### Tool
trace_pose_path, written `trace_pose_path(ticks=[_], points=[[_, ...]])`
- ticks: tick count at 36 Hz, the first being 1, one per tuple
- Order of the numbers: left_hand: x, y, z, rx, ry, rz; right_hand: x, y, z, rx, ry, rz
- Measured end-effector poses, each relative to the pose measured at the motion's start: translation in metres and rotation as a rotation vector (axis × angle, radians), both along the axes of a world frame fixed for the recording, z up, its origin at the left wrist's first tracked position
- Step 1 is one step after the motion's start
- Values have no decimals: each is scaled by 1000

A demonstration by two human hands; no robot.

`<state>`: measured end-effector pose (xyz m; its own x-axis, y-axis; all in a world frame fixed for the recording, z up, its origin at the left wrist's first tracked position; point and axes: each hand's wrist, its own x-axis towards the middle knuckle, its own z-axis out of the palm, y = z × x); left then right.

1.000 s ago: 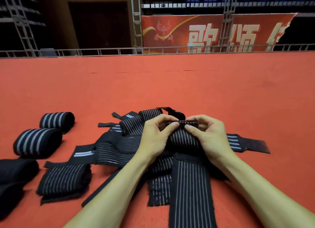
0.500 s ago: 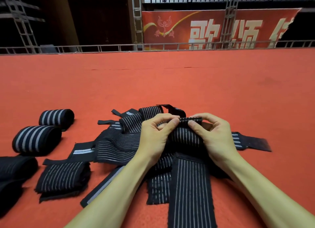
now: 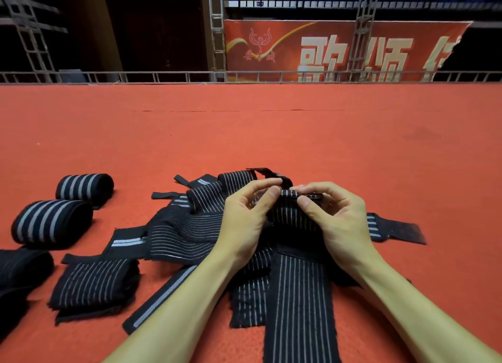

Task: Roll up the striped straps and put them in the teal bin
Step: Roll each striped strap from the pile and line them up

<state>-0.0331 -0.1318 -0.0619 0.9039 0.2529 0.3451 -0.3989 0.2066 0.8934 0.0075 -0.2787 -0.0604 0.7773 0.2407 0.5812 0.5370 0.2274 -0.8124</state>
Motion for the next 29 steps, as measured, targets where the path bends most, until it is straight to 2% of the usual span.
trace_pose_path(ticks=[5,11,17,29], points=[[-4,0,1,157,26,29,1,-3,-1,23,-30,-5],[-5,1,2,186,-25,67,2,-2,-1,54,15,27],[-5,1,1,186,-77,98,2,-1,0,-52,32,-37],[-6,2,2,309,-97,120,3,-3,-1,9,129,42]])
